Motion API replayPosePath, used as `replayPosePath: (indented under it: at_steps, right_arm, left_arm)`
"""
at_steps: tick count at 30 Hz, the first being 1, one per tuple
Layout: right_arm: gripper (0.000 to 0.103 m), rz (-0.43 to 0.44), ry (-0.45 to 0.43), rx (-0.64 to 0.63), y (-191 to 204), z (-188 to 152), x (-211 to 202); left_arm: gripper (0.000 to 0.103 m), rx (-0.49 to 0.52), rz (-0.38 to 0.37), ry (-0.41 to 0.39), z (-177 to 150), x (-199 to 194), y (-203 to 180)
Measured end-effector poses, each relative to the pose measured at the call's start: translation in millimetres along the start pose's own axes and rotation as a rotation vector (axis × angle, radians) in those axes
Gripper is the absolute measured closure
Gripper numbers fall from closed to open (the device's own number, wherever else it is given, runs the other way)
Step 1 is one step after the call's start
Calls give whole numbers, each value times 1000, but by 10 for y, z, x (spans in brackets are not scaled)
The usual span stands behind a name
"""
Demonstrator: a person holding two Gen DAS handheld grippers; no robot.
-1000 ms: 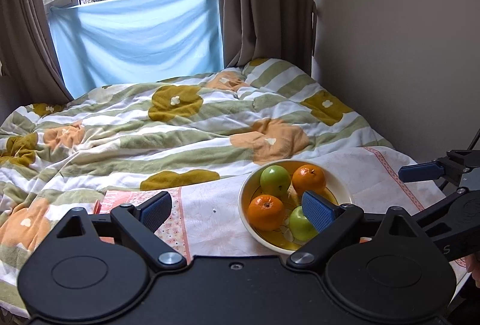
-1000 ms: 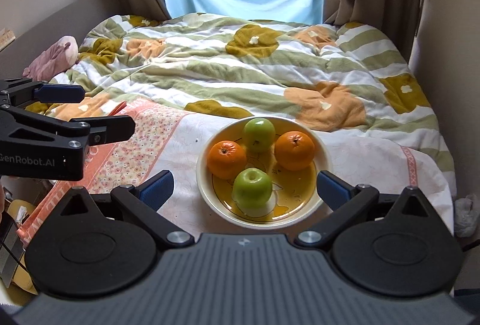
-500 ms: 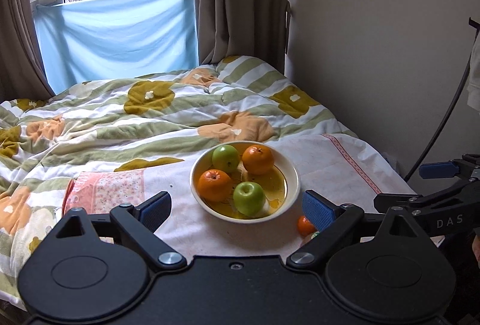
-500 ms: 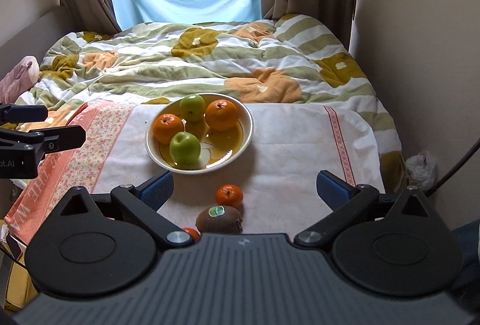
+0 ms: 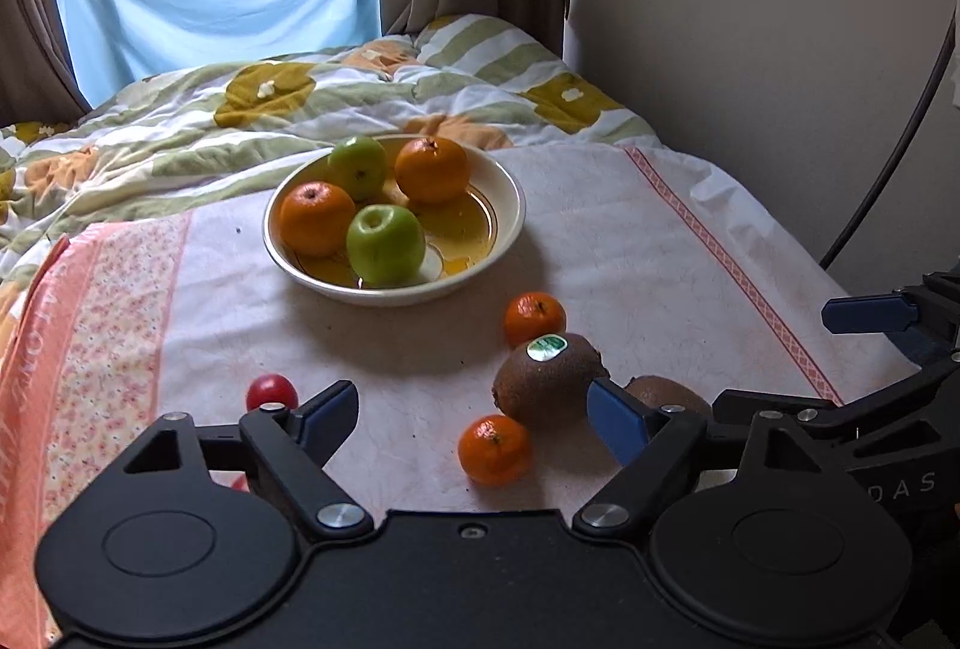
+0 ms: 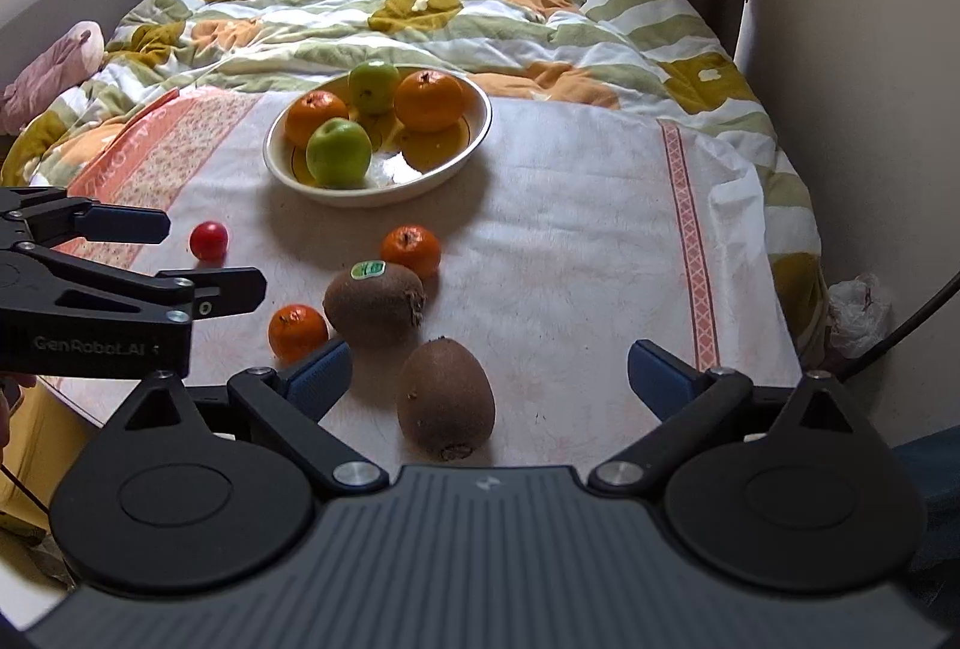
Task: Organize fruits
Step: 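Withdraw both tools and move the left tool toward a small mandarin, then grasp the small mandarin with the left tool while the right tool grasps a large kiwi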
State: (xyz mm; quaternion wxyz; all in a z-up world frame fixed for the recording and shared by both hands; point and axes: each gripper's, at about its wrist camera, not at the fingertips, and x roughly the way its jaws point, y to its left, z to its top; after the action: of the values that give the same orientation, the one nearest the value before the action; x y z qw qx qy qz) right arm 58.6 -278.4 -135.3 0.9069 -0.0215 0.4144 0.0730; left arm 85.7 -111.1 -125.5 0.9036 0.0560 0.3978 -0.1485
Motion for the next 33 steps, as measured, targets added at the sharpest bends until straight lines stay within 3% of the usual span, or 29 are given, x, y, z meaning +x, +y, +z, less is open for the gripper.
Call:
replayPosePath:
  at_steps: [3,9,14,25,33]
  right_arm:
    - [0,23,21,-21,-21,-86,155]
    - [0,60,43,-59,-19,-168,352]
    - [3,82,54,-86,-4,-189,440]
    - [20,123,85,-89,16,-189,618]
    - [25,132,92,-80,39,-176,664]
  left_arm:
    - [30,-12,7,32,-84,205,-52]
    - [41,-32,23,71,-202,485,-108]
    - [61,-40,45,96,-263,590,-151]
    - [62,-68,70,84,-297,540,-123]
    - [62,-82,84,76,-318,442,-89]
